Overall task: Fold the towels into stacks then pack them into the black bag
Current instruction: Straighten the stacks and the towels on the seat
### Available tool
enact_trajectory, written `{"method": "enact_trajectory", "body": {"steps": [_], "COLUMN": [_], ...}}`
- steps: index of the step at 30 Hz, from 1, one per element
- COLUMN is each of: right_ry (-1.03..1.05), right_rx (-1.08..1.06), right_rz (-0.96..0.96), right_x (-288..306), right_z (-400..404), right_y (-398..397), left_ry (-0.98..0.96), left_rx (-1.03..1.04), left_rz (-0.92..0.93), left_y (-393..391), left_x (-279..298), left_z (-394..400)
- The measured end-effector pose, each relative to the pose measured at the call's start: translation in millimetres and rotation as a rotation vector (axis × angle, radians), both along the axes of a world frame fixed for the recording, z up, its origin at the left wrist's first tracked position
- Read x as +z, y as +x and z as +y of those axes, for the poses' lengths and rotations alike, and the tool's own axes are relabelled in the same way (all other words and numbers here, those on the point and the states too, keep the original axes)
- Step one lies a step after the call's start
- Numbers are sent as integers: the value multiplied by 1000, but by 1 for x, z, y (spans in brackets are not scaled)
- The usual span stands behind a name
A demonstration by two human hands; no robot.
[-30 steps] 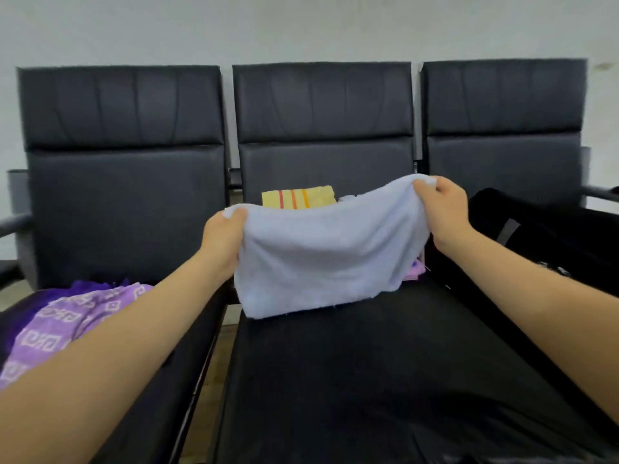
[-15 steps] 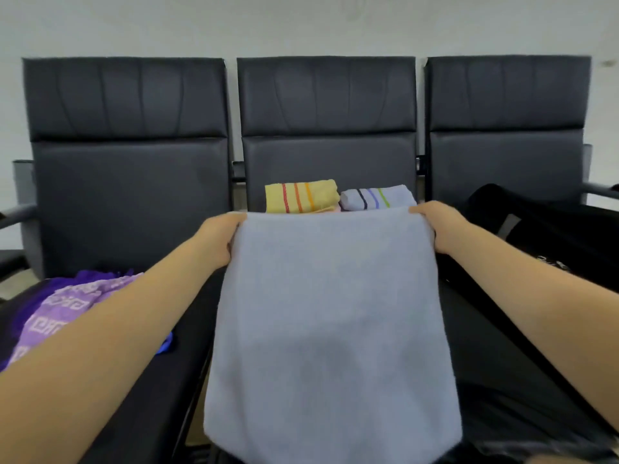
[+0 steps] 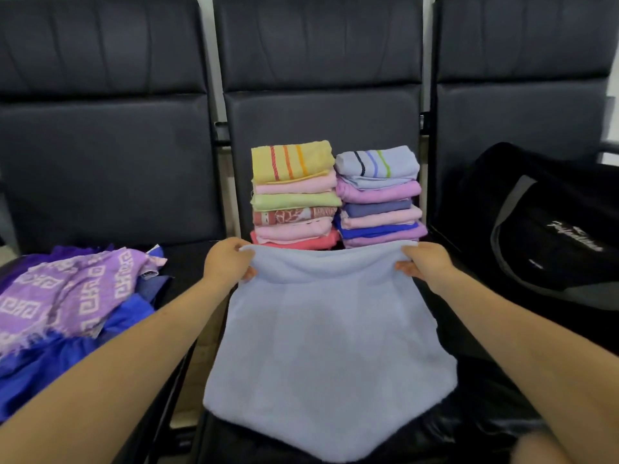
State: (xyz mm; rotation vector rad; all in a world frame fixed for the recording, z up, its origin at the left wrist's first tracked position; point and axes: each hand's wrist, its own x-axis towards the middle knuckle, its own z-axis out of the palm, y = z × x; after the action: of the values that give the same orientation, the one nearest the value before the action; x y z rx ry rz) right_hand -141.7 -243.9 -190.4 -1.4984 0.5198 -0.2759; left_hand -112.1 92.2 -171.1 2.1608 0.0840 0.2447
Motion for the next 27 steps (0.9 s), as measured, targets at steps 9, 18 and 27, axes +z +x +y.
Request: {"method": "enact_trajectory", "body": {"steps": [9,18,27], "right_ry": [41,-516,-665], "right_rx": [68,63,431], "right_rz": [-78,285,687], "right_x": [-9,-21,3], "right_z": [-8,-13,-2], "right_y": [17,-18,-90], "left_ry": [-40,346,416], "left_rx": [27,-172,-533], "left_rz": [-89,-141,-60], "left_y": [37,-13,-109], "left_x": [-19,-33,-36], "left_z": [-17,-27,-35]}}
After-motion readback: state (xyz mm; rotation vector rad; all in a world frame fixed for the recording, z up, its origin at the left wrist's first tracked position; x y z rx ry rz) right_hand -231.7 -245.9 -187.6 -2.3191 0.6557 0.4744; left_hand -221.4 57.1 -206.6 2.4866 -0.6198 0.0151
